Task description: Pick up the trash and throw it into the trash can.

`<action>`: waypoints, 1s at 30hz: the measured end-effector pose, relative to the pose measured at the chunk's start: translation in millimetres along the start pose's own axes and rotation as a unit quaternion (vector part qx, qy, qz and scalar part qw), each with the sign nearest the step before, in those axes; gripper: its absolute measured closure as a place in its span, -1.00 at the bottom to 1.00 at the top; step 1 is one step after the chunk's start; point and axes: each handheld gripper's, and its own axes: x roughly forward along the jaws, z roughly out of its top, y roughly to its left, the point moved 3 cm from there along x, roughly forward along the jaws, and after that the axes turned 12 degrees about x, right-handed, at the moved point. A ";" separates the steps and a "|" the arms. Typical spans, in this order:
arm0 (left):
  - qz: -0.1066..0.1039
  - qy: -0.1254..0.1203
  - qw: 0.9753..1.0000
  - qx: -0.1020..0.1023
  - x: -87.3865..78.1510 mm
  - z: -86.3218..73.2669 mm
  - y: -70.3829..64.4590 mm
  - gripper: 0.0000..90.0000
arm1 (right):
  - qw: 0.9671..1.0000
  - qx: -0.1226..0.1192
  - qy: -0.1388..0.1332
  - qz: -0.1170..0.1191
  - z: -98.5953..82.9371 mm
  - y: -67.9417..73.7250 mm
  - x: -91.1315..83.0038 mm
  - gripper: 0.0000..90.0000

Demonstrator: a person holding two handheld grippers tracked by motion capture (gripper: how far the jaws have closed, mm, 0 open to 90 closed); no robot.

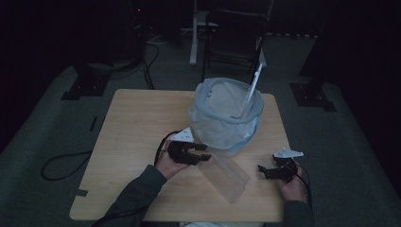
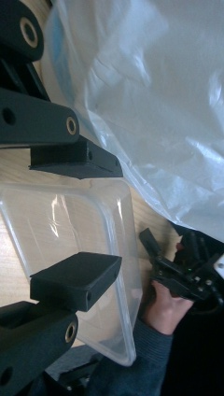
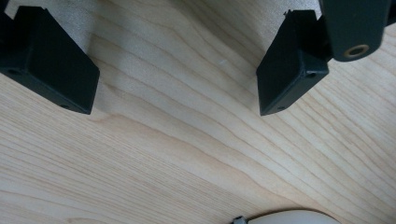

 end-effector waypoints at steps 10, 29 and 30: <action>-0.018 0.017 1.000 0.017 14.1 -2.5 -6.1 0.52 | 1.000 0.000 0.000 0.000 0.0 0.0 0.0 -0.73; -0.026 0.046 0.995 0.079 24.2 3.1 -34.5 0.74 | 1.000 0.000 0.000 0.000 0.0 0.0 0.0 -0.73; -0.025 0.048 0.995 0.081 24.3 3.5 -35.7 0.77 | 1.000 0.000 0.000 0.000 0.0 0.0 0.0 -0.73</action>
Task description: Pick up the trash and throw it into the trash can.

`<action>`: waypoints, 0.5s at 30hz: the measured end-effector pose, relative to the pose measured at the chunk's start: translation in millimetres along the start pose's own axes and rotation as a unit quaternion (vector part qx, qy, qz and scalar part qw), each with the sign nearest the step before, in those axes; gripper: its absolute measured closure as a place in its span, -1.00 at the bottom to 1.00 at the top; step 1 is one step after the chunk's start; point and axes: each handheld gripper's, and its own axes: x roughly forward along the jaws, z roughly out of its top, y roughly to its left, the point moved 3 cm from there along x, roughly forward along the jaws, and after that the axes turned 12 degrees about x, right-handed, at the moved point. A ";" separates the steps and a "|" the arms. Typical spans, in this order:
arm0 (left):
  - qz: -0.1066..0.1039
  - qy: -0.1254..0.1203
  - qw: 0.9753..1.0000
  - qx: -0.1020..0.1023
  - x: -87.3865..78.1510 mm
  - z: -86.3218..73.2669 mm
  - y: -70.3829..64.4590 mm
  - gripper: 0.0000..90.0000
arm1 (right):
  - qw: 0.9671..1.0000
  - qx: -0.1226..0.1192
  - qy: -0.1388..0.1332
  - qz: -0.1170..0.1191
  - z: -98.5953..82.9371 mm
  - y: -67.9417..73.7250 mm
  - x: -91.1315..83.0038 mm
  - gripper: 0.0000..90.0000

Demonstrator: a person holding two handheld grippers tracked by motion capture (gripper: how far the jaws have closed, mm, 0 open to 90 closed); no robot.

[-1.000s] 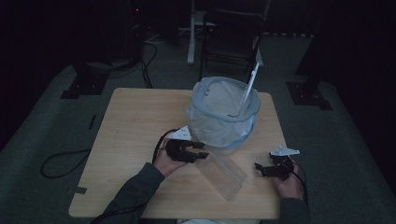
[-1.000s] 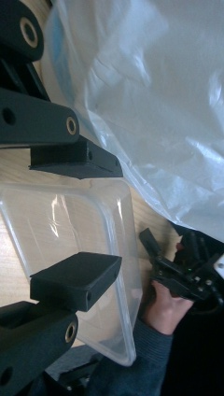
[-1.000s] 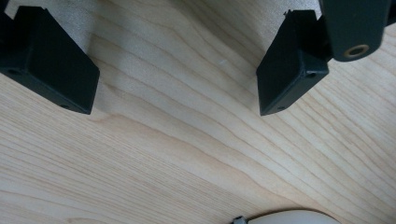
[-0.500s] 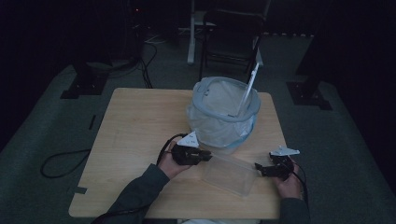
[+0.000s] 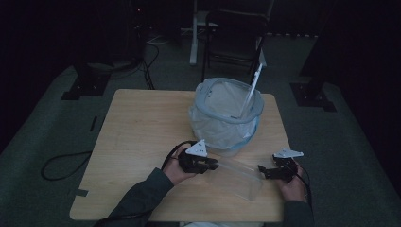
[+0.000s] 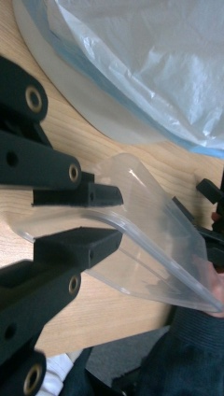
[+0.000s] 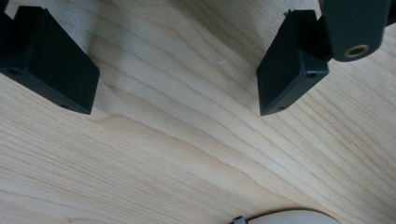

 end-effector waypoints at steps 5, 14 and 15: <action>0.013 0.006 1.000 0.010 -3.4 1.0 -0.2 0.86 | 1.000 0.000 0.000 0.000 0.0 0.0 0.0 -0.73; 0.033 0.004 0.999 -0.006 -19.7 -8.8 4.1 0.88 | 1.000 0.000 0.000 0.000 0.0 0.0 0.0 -0.73; 0.032 0.004 0.999 -0.012 -23.5 -11.8 4.9 0.88 | 1.000 0.000 0.000 0.000 0.0 0.0 0.0 -0.73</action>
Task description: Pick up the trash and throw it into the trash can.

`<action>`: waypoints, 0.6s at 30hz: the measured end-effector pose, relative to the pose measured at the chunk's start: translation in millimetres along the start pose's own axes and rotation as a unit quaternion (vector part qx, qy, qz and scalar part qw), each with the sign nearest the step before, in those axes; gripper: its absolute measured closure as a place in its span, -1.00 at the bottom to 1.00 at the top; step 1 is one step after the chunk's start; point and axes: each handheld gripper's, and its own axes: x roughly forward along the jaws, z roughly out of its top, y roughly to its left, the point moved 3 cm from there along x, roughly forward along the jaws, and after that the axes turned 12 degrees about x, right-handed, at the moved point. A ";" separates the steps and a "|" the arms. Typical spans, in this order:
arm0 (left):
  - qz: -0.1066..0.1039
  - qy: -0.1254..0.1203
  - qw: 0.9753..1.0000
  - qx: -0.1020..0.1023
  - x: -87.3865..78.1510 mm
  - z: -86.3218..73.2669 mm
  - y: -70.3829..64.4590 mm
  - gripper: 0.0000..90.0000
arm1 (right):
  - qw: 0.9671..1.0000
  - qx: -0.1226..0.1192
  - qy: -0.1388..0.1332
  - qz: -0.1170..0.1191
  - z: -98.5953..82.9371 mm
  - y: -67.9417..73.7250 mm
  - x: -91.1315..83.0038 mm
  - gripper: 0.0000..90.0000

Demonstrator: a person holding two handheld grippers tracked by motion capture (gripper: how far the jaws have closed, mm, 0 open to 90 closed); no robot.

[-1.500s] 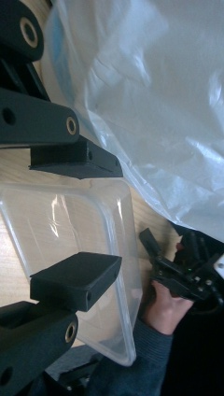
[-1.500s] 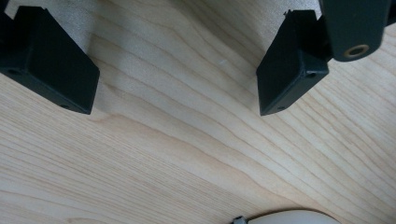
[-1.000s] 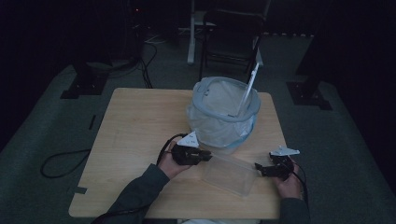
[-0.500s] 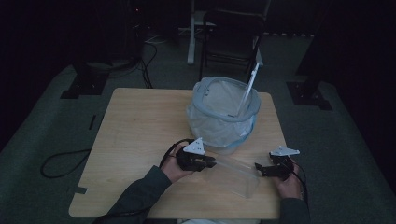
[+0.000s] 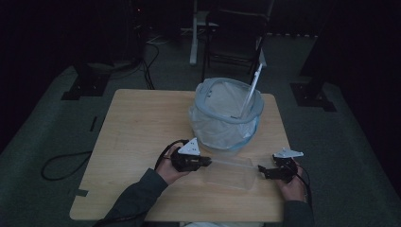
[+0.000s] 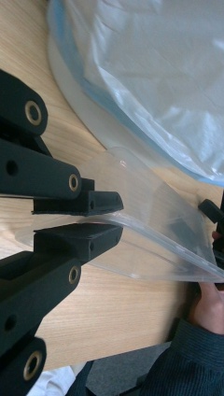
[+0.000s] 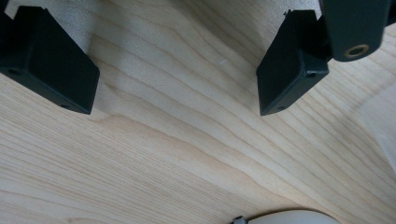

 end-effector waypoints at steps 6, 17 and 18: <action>0.000 -0.002 1.000 -0.009 -7.7 -6.5 1.6 0.88 | 1.000 0.000 0.000 0.000 0.0 0.0 0.0 -0.73; 0.028 -0.005 0.999 -0.037 -30.1 -28.9 9.7 0.87 | 1.000 0.000 0.000 0.000 0.0 0.0 0.0 -0.73; 0.029 -0.006 0.999 -0.037 -30.6 -29.4 9.6 0.86 | 1.000 0.000 0.000 0.000 0.0 0.0 0.0 -0.73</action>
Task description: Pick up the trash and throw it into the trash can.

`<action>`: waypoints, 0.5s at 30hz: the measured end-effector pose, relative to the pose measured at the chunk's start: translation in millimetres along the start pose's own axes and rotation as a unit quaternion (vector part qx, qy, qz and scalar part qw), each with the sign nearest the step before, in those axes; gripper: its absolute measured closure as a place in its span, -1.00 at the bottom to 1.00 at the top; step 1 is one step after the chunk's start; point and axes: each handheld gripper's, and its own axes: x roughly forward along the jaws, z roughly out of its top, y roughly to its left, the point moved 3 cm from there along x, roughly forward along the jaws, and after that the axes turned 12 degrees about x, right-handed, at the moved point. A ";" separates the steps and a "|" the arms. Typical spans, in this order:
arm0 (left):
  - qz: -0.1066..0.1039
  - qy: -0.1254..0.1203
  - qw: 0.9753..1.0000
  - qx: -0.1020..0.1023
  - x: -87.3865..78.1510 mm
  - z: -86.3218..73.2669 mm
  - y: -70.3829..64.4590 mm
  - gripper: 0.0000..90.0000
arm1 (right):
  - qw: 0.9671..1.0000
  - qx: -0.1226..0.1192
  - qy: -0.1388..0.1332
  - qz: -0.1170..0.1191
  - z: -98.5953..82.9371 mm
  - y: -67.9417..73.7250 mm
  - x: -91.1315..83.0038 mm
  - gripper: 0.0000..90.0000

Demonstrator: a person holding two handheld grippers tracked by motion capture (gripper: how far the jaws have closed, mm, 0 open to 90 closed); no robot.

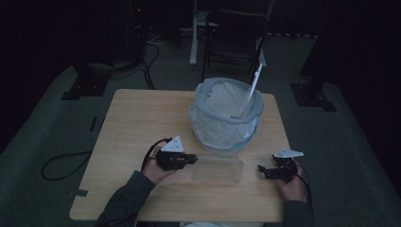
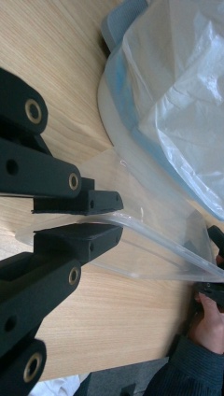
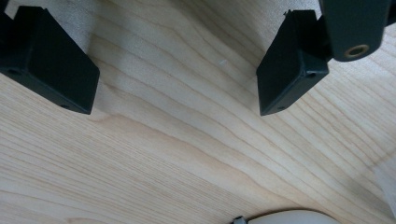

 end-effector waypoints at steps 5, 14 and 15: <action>-0.007 -0.008 1.000 0.004 1.8 3.3 -1.1 0.74 | 1.000 0.000 0.000 0.000 0.0 0.1 0.0 -0.73; -0.004 0.000 1.000 0.020 6.7 8.1 -4.7 0.74 | 1.000 0.001 0.000 -0.001 0.0 0.1 0.0 -0.73; -0.004 0.001 1.000 0.020 6.8 8.3 -4.8 0.79 | 1.000 0.001 0.000 -0.001 0.0 0.1 0.0 -0.73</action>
